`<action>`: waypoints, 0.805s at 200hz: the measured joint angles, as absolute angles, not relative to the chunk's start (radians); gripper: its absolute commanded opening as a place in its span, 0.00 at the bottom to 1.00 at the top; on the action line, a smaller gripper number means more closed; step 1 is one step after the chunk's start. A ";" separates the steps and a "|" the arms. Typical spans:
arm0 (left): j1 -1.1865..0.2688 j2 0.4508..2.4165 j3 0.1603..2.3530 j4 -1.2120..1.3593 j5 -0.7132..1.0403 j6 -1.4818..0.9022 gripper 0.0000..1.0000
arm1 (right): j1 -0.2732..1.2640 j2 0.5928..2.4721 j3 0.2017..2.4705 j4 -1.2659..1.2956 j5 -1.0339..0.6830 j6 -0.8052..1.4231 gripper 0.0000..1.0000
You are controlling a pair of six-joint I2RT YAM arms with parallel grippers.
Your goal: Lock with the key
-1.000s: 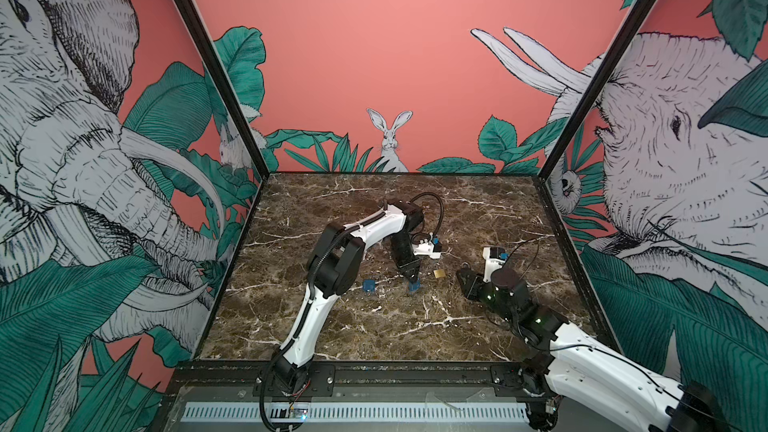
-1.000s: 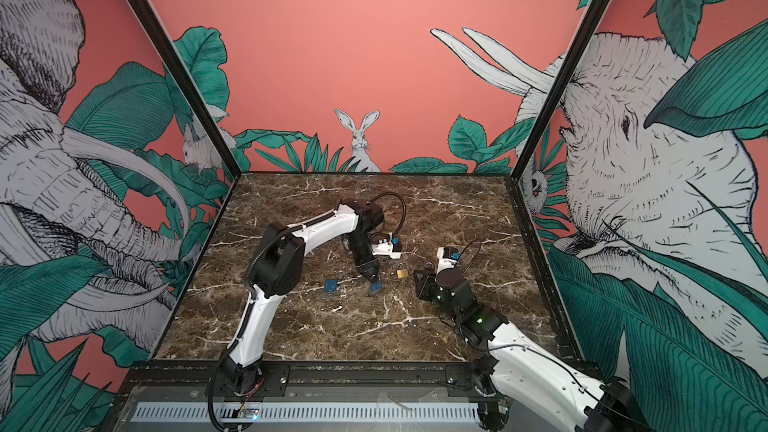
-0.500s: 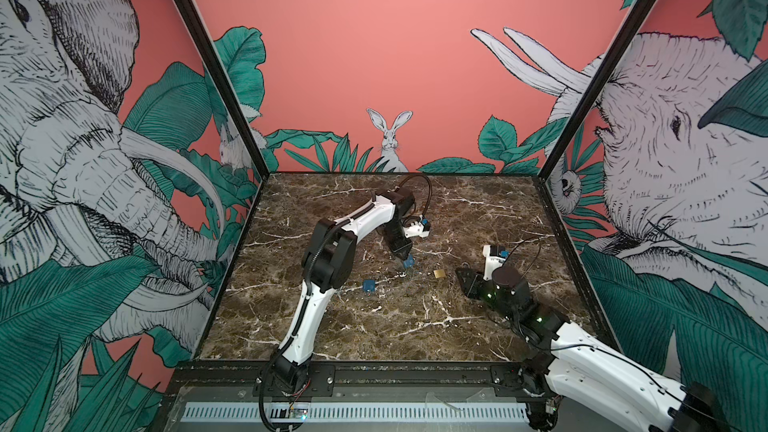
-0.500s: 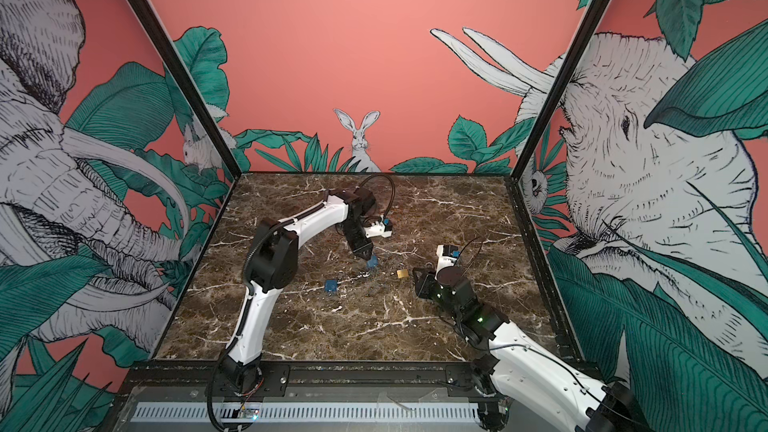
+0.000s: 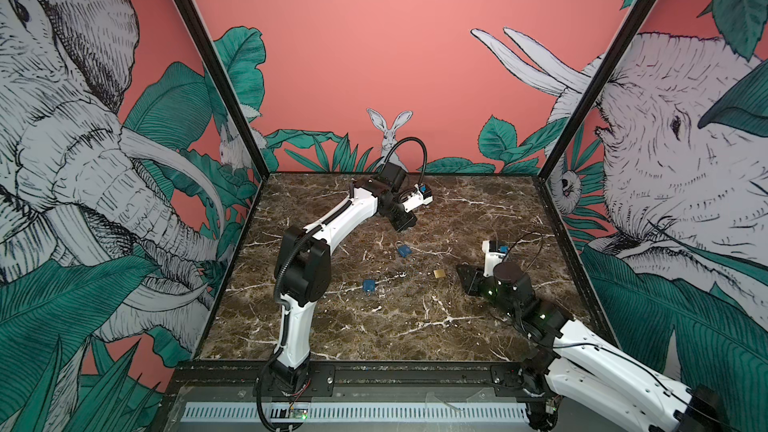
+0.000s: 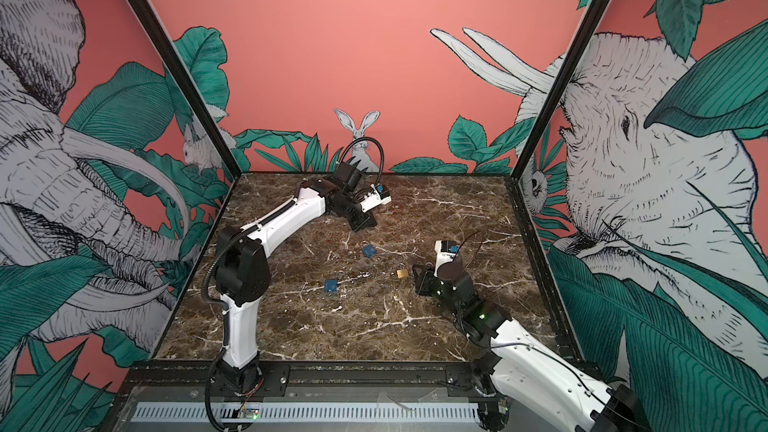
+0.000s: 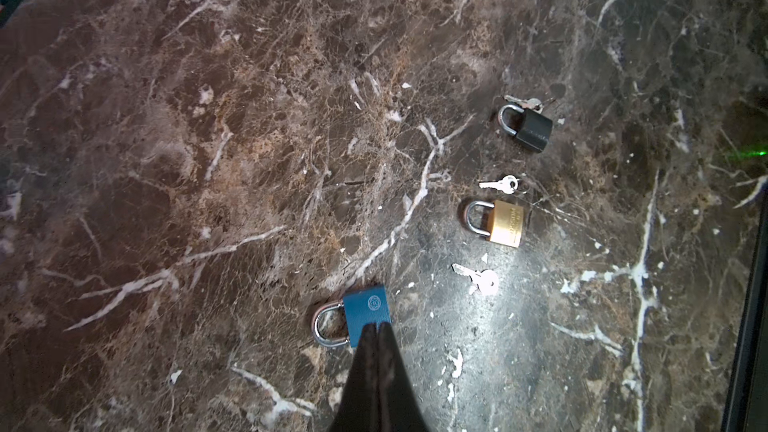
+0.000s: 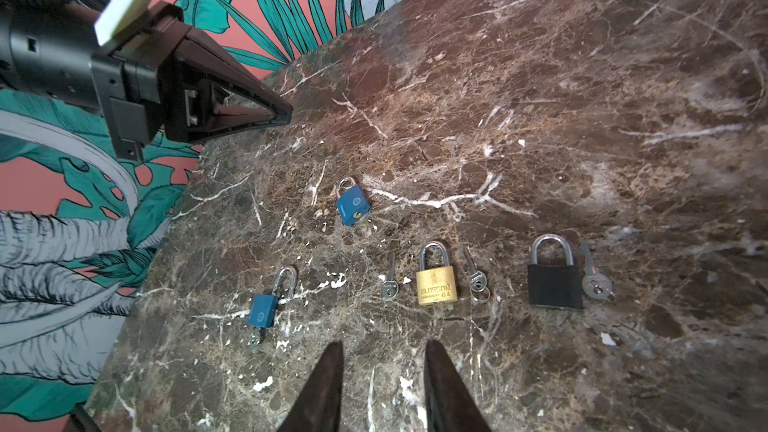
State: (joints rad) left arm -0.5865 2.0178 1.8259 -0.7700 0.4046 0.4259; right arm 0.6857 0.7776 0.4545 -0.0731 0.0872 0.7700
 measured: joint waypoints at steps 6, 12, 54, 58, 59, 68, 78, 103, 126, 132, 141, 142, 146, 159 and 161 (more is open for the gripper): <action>-0.586 1.993 1.790 -0.735 0.395 0.396 0.00 | 0.686 0.789 0.478 -0.100 0.084 0.762 0.40; -0.585 1.957 1.738 -0.693 0.382 0.358 0.00 | 0.686 0.806 0.507 -0.123 0.081 0.752 0.40; -0.580 1.588 1.287 -0.388 0.291 0.076 0.01 | 0.813 0.952 0.697 -0.210 0.148 0.698 0.40; -0.580 1.549 1.240 -0.355 0.273 0.051 0.03 | 0.836 0.974 0.715 -0.215 0.157 0.695 0.39; -0.580 1.542 1.232 -0.351 0.271 0.045 0.03 | 0.841 0.981 0.722 -0.217 0.163 0.693 0.40; -0.580 1.454 1.134 -0.298 0.235 -0.021 0.07 | 0.885 1.043 0.768 -0.226 0.184 0.684 0.40; -0.580 1.364 1.038 -0.255 0.201 -0.088 0.11 | 0.930 1.126 0.836 -0.249 0.212 0.676 0.42; -0.580 1.164 0.852 -0.192 0.136 -0.228 0.51 | 1.037 1.369 1.011 -0.269 0.274 0.667 0.47; -0.579 1.000 0.714 -0.173 0.041 -0.321 0.58 | 1.111 1.571 1.159 -0.299 0.308 0.665 0.51; -0.576 0.962 0.688 -0.175 0.012 -0.337 0.58 | 1.124 1.625 1.201 -0.310 0.311 0.665 0.52; -0.567 0.900 0.651 -0.186 -0.029 -0.364 0.60 | 1.140 1.700 1.261 -0.328 0.313 0.672 0.54; -0.566 0.895 0.649 -0.186 -0.032 -0.366 0.60 | 1.141 1.705 1.266 -0.329 0.312 0.672 0.54; -0.561 0.869 0.635 -0.190 -0.050 -0.379 0.60 | 1.145 1.733 1.287 -0.332 0.312 0.674 0.54; -0.539 0.770 0.592 -0.211 -0.100 -0.419 0.60 | 1.151 1.799 1.330 -0.331 0.303 0.690 0.57; -0.535 0.754 0.588 -0.218 -0.106 -0.427 0.61 | 1.151 1.807 1.333 -0.331 0.301 0.697 0.58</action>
